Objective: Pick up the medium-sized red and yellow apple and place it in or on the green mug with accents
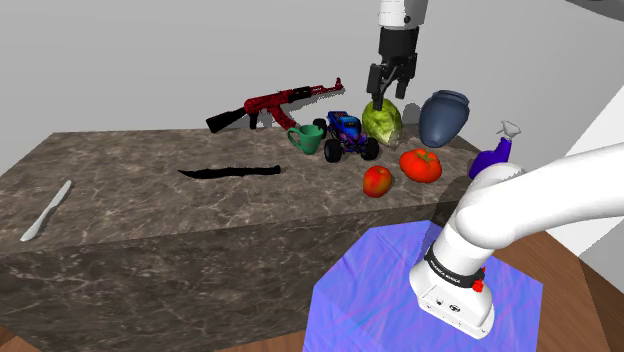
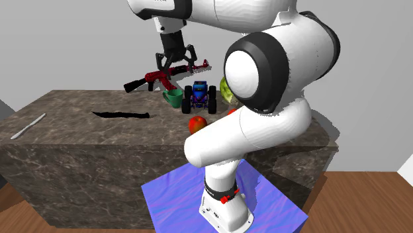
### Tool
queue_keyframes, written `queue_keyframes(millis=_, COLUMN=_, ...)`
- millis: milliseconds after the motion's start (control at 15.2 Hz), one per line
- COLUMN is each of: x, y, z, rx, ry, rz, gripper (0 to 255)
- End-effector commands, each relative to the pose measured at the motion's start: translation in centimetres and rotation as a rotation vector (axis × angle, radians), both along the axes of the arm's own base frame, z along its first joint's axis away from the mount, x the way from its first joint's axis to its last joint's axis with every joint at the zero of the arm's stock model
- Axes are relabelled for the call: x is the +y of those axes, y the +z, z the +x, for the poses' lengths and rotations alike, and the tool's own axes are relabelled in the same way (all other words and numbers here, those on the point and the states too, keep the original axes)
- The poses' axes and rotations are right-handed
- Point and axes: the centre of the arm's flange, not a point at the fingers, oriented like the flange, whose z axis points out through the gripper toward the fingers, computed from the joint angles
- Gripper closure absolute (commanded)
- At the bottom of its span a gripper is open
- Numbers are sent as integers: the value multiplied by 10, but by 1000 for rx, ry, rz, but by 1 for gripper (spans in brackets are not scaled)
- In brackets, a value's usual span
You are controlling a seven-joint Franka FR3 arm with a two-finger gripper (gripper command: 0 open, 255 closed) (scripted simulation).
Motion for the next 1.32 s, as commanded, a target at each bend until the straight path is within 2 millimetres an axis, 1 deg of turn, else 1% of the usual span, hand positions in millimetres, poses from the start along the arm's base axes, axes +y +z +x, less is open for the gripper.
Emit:
queue_keyframes(millis=0, x=0, y=0, z=0, rx=0, ry=0, rz=0, gripper=0)
queue_keyframes(millis=462, x=-36, y=-85, z=-18, rx=-47, ry=58, rz=19, gripper=0)
queue_keyframes(millis=858, x=-66, y=-159, z=-29, rx=-88, ry=107, rz=35, gripper=0)
queue_keyframes(millis=1254, x=-70, y=-192, z=-29, rx=-92, ry=112, rz=37, gripper=0)
